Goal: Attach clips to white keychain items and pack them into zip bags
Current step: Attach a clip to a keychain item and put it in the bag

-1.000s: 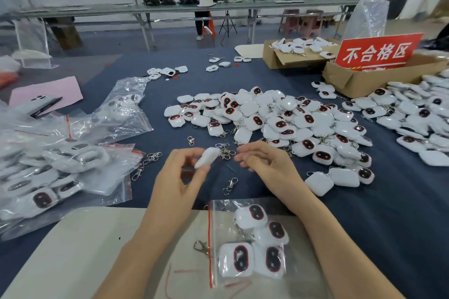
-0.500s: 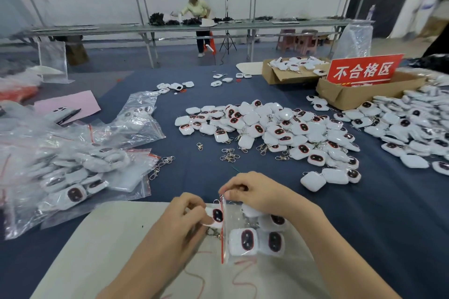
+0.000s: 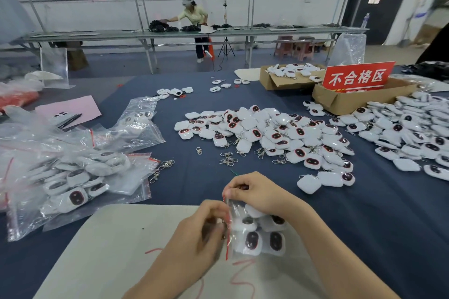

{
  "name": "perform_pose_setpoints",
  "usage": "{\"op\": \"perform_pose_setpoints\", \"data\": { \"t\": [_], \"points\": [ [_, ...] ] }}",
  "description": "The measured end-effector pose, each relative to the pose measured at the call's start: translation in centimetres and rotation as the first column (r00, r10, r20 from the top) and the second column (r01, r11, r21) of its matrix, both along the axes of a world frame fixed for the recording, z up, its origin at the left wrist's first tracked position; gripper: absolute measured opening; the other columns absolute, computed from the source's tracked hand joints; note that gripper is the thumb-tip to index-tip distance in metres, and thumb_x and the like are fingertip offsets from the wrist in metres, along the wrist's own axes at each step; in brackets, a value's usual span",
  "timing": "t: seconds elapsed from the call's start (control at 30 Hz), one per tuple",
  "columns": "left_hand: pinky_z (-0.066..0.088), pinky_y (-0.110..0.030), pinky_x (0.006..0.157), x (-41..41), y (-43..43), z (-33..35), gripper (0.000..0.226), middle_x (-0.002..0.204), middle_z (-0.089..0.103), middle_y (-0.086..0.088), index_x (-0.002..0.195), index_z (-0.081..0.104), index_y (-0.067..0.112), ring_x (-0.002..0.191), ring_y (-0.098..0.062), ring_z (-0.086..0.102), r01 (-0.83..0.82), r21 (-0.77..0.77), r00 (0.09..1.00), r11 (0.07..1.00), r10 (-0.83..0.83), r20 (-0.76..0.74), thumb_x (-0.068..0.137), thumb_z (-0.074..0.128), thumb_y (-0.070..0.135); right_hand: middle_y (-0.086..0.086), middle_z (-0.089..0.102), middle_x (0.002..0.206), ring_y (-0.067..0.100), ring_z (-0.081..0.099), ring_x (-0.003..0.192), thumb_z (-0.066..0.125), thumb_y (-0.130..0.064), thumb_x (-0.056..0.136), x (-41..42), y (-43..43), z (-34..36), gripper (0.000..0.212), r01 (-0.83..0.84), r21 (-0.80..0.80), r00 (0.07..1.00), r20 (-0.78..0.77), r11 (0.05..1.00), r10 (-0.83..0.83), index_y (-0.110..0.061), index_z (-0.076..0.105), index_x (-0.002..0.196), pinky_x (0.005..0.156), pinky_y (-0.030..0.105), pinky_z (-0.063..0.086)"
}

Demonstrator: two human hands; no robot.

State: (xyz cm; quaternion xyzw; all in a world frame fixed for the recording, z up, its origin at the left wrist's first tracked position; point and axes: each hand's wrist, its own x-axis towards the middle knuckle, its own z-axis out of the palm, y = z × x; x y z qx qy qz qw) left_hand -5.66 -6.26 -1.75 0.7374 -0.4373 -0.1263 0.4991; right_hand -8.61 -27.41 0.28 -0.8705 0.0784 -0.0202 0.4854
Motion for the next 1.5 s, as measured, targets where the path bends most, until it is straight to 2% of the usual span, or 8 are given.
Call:
{"op": "perform_pose_setpoints", "data": {
  "t": [0.1,0.23,0.37,0.47,0.7,0.9,1.27,1.5],
  "points": [
    [0.047,-0.024,0.066,-0.7,0.1,0.6,0.027,0.106,0.073,0.001,0.110,0.054,0.035,0.069,-0.013,0.058,0.085,-0.070,0.957,0.994,-0.101,-0.272,0.095,0.048,0.014,-0.021,0.074,0.082,-0.005,0.065,0.080,0.070,-0.028,0.092,-0.1,0.0,0.1,0.024,0.039,-0.002,0.999,0.024,0.999,-0.039,-0.043,0.073,0.073,0.081,0.017,0.048],
    [0.043,-0.033,0.065,-1.1,-0.4,0.8,0.031,0.098,0.073,0.000,0.107,0.054,0.040,0.066,-0.016,0.051,0.123,0.000,0.952,0.992,-0.118,-0.284,0.093,0.043,0.014,-0.021,0.074,0.083,-0.001,0.066,0.082,0.070,-0.031,0.092,-0.2,0.0,0.4,0.017,0.038,-0.024,0.999,0.009,0.999,-0.038,-0.039,0.075,0.078,0.084,0.019,0.050],
    [0.047,-0.033,0.074,0.1,-0.2,0.7,0.037,0.105,0.075,0.006,0.106,0.060,0.041,0.078,-0.023,0.063,-0.130,-0.034,0.969,0.991,0.120,-0.218,0.093,0.040,0.013,-0.016,0.074,0.087,-0.005,0.063,0.070,0.065,-0.044,0.094,-0.5,-0.4,1.3,0.013,0.069,0.003,0.997,0.040,0.998,-0.070,-0.037,0.076,0.095,0.070,0.020,0.049],
    [0.049,-0.034,0.085,1.3,-0.3,0.5,0.035,0.098,0.076,0.003,0.104,0.063,0.039,0.091,-0.017,0.068,-0.270,-0.095,0.941,0.958,0.241,-0.236,0.096,0.045,0.011,-0.021,0.072,0.100,-0.008,0.063,0.094,0.058,-0.045,0.098,-0.6,-1.9,2.0,0.018,0.201,-0.062,0.973,0.127,0.978,-0.192,-0.039,0.071,0.110,0.088,0.022,0.049],
    [0.053,-0.021,0.061,4.7,-3.2,1.0,0.036,0.090,0.074,0.008,0.106,0.061,0.024,0.079,-0.012,0.068,-0.373,-0.055,0.895,0.926,0.344,-0.284,0.099,0.041,-0.005,0.016,0.018,0.164,0.037,0.010,0.152,0.043,-0.032,0.104,-0.6,-5.5,0.4,0.050,0.570,-0.641,0.709,0.068,0.514,-0.702,-0.024,0.035,0.152,0.121,0.056,0.003],
    [0.047,-0.023,0.050,7.6,-6.7,0.0,0.038,0.091,0.071,0.010,0.101,0.059,0.036,0.065,-0.006,0.065,-0.412,0.006,0.901,0.911,0.408,-0.147,0.099,0.041,0.002,0.014,0.041,0.151,0.035,0.033,0.139,0.046,-0.034,0.102,-0.8,-7.1,-1.2,0.050,0.611,-0.636,0.696,0.149,0.471,-0.702,-0.019,0.040,0.149,0.111,0.048,0.029],
    [0.046,-0.028,0.056,10.0,-8.7,-0.8,0.034,0.088,0.069,0.023,0.100,0.059,0.039,0.054,-0.008,0.063,-0.433,0.050,0.896,0.900,0.436,-0.082,0.100,0.042,0.010,0.001,0.049,0.134,0.025,0.045,0.124,0.067,-0.038,0.093,0.2,-7.3,-2.1,0.051,0.471,-0.538,0.880,0.235,0.699,-0.412,-0.031,0.052,0.141,0.109,0.037,0.033],
    [0.046,-0.015,0.054,9.1,-9.3,-0.5,0.033,0.091,0.070,0.017,0.104,0.061,0.036,0.061,-0.007,0.065,-0.324,-0.047,0.942,0.945,0.318,-0.108,0.103,0.044,0.008,-0.017,0.050,0.114,-0.003,0.054,0.094,0.069,-0.015,0.093,0.9,-7.5,-1.5,0.052,0.433,-0.197,0.872,0.338,0.879,-0.354,-0.040,0.055,0.137,0.084,0.005,0.039]
  ]
}}
